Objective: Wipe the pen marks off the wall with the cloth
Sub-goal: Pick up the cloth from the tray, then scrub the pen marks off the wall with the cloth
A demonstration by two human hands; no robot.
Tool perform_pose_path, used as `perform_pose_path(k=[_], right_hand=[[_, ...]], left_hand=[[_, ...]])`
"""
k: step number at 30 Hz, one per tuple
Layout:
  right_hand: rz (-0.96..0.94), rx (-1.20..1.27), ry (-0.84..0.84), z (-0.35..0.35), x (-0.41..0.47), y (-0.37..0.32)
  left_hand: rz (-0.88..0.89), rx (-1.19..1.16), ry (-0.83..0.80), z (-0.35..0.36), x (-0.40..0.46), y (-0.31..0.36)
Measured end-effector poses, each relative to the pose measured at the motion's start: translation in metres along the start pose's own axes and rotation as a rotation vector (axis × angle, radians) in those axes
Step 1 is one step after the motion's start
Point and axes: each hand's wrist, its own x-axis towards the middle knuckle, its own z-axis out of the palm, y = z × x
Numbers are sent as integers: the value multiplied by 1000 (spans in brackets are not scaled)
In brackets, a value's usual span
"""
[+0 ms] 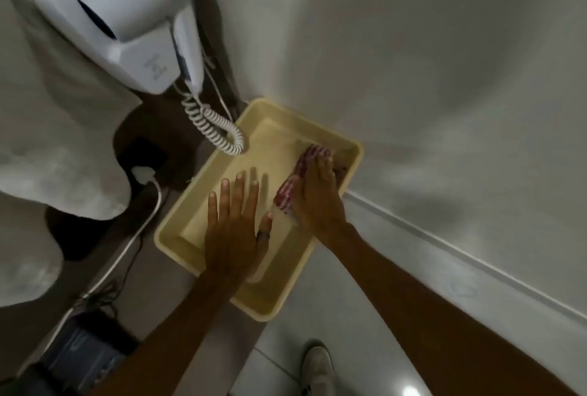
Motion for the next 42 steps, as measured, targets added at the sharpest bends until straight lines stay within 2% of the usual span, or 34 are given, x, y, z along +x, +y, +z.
perform_pose_path(k=[4, 7, 11, 14, 17, 19, 22, 24, 27, 30, 32, 36, 42], right_hand=[[197, -38, 53, 49, 41, -7], [251, -49, 87, 82, 49, -5], [265, -2, -12, 68, 59, -13], [201, 3, -90, 33, 51, -17], [36, 30, 19, 0, 11, -13], [-53, 97, 88, -15, -35, 2], [-110, 172, 76, -22, -121, 50], [-41, 260, 129, -12, -174, 94], [119, 235, 174, 18, -243, 172], [378, 104, -23, 55, -303, 265], [465, -31, -85, 81, -336, 326], [514, -109, -162, 125, -377, 432], [478, -99, -27, 165, -396, 532]], left_hand=[[-24, 82, -36, 39, 16, -9], [-55, 64, -44, 61, 22, -11], [-125, 11, -27, 57, 11, 1], [-147, -51, 51, 37, -4, 24], [-131, -68, 165, 23, -28, 51], [-102, -72, 165, 21, -52, 71], [-32, -78, 99, 30, -98, 102], [22, -84, 35, 48, -129, 124], [133, -39, -101, 91, -175, 153], [202, -40, -303, 150, -212, 179], [246, -26, -380, 194, -228, 193], [342, 9, -379, 286, -238, 220], [369, 19, -356, 405, -214, 248]])
